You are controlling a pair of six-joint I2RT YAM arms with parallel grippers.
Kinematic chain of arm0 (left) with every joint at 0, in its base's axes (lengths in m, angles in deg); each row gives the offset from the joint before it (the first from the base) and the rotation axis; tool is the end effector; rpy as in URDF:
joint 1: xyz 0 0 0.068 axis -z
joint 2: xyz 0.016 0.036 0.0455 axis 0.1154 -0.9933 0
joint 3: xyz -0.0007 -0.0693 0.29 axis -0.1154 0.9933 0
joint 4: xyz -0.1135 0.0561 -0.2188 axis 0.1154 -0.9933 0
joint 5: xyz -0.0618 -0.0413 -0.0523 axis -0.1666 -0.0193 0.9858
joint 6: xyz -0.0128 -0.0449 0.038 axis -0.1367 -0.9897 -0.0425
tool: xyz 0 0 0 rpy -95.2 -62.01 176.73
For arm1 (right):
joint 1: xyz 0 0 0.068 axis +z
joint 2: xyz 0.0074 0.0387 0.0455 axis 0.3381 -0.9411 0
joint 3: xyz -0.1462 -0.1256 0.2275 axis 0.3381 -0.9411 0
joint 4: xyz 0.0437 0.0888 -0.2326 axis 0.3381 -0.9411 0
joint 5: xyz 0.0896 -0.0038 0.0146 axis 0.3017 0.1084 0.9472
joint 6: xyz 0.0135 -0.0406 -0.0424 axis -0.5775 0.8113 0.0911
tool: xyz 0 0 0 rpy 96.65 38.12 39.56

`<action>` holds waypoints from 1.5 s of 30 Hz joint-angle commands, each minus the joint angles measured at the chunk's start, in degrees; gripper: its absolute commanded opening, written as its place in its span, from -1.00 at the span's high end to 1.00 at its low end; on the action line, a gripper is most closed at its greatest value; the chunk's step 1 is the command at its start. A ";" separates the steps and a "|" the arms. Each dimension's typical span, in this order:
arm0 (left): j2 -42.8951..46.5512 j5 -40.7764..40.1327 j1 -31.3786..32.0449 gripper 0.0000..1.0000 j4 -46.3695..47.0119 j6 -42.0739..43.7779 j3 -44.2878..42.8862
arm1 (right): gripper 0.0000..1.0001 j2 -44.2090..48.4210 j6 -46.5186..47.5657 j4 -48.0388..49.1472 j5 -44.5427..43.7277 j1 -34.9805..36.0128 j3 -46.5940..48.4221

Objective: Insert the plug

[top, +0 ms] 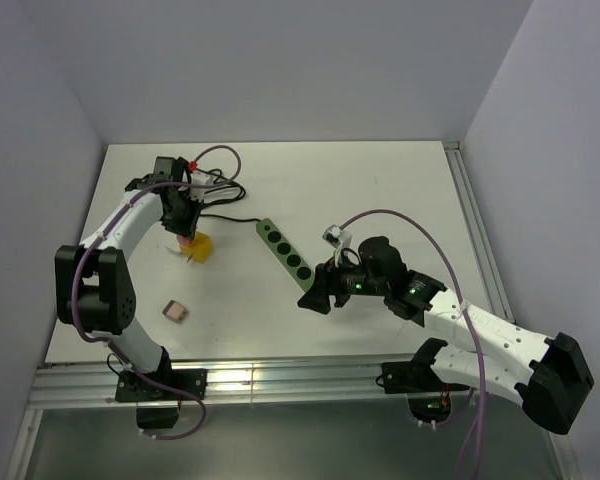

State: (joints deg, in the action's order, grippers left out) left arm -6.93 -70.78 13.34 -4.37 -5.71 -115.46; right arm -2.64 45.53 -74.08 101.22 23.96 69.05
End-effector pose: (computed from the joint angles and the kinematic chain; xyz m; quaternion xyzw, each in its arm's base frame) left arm 0.3328 -0.0427 0.2629 0.1740 0.9621 -0.0276 0.2080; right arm 0.1258 0.1491 0.2707 -0.2648 0.7915 0.4546 0.3110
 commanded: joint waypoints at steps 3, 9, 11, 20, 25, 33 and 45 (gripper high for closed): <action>-1.02 -0.58 0.13 0.99 1.29 0.96 0.26 | -0.43 -0.21 0.76 2.27 0.58 -0.22 0.32; -1.81 -0.76 0.13 0.99 1.03 0.96 0.35 | -0.43 -0.30 0.85 2.09 0.49 -0.22 0.32; -1.90 -0.84 0.13 0.99 0.68 0.87 0.35 | -0.43 -0.30 0.94 2.09 0.49 -0.22 0.32; -0.32 -1.11 0.31 0.99 0.59 -0.10 1.31 | -0.43 -0.82 0.85 2.27 0.84 -0.22 0.32; -0.23 -0.93 0.57 0.99 0.41 -0.27 1.84 | -0.43 -0.91 0.85 2.27 0.93 -0.22 0.41; 1.00 -1.55 0.57 0.99 -0.29 -0.71 1.93 | -0.43 -1.26 0.76 2.36 1.19 -0.22 0.41; 0.74 -1.20 0.57 0.99 -0.03 -0.98 2.37 | -0.43 -1.26 0.85 2.44 1.28 -0.22 0.41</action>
State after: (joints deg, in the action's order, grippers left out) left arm -6.43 -71.74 13.74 -3.06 -6.19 -114.28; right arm -3.78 45.53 -74.06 101.92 23.96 69.05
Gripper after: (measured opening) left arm 0.255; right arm 0.718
